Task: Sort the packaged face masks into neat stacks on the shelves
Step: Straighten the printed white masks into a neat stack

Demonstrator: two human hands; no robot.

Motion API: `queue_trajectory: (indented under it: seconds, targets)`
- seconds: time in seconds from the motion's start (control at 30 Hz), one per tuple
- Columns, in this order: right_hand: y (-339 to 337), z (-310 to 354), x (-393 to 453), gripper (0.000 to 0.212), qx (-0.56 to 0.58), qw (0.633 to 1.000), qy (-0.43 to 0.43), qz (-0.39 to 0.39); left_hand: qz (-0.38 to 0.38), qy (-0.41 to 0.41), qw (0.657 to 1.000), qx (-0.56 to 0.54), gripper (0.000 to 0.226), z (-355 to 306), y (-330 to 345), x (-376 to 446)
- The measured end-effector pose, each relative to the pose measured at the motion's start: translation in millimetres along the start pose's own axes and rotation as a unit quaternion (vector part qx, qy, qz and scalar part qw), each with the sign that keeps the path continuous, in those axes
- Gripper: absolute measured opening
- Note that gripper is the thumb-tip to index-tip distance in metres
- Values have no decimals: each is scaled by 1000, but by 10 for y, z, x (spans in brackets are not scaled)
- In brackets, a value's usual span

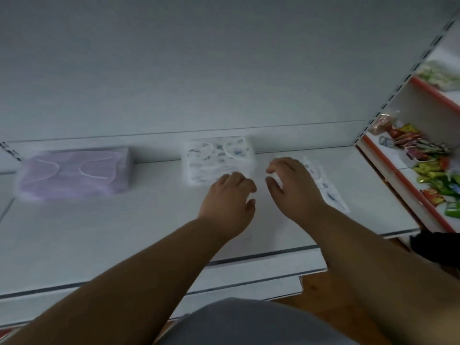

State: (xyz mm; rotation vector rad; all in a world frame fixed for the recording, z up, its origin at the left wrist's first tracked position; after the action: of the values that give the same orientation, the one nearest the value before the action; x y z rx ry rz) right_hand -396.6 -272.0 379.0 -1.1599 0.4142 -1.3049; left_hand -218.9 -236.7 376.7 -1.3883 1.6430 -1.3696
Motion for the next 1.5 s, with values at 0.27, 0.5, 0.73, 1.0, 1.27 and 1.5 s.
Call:
queue_trajectory:
  seconds: [0.27, 0.5, 0.73, 1.0, 1.27, 1.5]
  targets:
    - [-245, -700, -375, 56, -126, 933, 285, 179, 160, -201, 945, -203, 44, -555, 317, 208]
    - [-293, -792, -516, 45, -28, 959, 193, 206, 59, -409, 782, -466, 56, -1111, 413, 503]
    - [-453, -855, -409, 23, 270, 921, 237, 151, -28, -498, 711, -495, 29, -1284, 506, 633]
    - [-444, -978, -427, 49, 414, 839, 335, 107, -44, -453, 748, -483, 18, -1372, 497, 566]
    - [-418, -482, -97, 41, 523, 811, 228, 132, -117, -338, 816, -454, 34, -949, 20, 95]
    - [-201, 302, 24, 42, 576, 790, 167, 129, -162, -289, 858, -392, 46, -305, -262, -263]
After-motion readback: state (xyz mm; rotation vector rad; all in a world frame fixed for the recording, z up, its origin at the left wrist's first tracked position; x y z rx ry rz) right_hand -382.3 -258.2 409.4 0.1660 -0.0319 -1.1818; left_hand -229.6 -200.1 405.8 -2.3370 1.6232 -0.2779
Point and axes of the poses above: each hand's wrist, its own x-axis towards the middle knuckle, its own y-axis out of the palm, z = x × y, the point moved 1 cm from there along x, towards the middle knuckle, and after that the axes turned 6 degrees about x, right-handed, at the moved point
